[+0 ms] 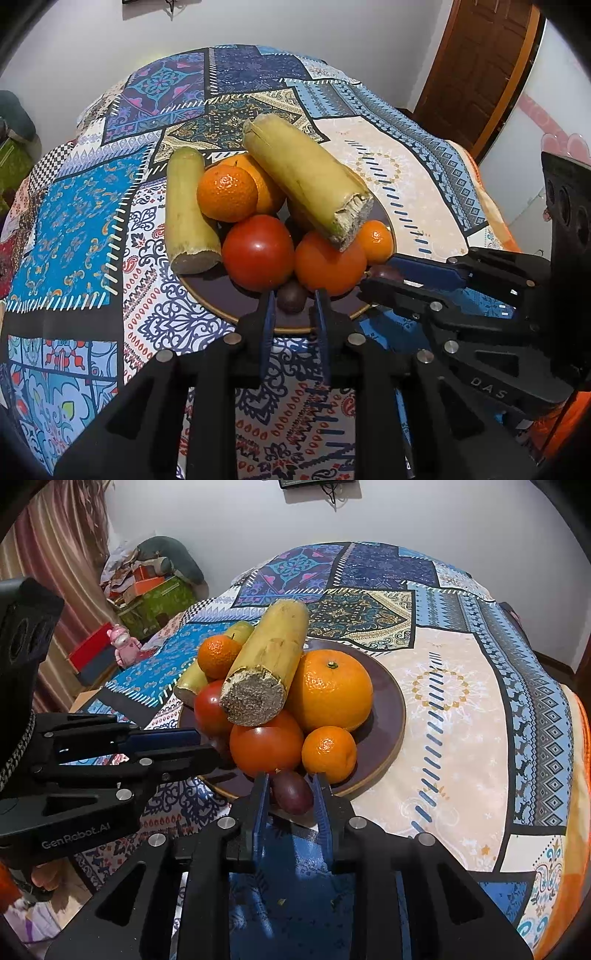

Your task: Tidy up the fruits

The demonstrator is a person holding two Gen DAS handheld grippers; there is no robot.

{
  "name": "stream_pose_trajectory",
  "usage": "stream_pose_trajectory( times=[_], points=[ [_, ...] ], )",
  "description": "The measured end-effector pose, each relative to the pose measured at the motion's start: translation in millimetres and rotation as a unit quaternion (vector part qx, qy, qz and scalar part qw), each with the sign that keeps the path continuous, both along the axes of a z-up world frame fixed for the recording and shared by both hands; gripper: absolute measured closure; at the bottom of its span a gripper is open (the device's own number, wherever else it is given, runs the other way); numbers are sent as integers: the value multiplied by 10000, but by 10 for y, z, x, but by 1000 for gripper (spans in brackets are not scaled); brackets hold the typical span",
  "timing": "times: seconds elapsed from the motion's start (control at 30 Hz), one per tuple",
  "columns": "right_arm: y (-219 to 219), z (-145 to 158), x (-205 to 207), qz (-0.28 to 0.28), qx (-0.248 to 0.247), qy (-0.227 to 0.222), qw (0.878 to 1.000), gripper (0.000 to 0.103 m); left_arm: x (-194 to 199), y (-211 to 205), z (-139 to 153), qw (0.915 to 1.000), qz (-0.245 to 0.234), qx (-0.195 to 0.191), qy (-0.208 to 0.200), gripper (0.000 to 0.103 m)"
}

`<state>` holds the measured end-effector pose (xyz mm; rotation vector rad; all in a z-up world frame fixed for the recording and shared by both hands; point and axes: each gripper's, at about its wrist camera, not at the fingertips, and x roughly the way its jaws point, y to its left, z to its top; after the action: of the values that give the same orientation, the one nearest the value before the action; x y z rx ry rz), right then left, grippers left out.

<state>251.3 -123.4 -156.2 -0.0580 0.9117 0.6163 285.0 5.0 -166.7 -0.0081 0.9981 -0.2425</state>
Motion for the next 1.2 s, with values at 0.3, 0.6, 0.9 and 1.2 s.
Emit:
stream_pose_trajectory(
  times=[0.3,0.6,0.9,1.2],
  points=[
    [-78,214,-96,-116,154,-170,9997,76,-185,66,215,9996,119,-57,-250,74],
    [-209,850,-476,-313,522,-765,9952,73,-708,199,947,9920,429,-101,-1179,74],
    [-351,1640,-1181,-605,861,-1850,9771,57,-1567,198,1797,9686,548,-111,-2424,68],
    [-349,2030,-1760,-758,997,-2646,9562,33,-2314,214,2278,9393,771,-147,-3340,45]
  ],
)
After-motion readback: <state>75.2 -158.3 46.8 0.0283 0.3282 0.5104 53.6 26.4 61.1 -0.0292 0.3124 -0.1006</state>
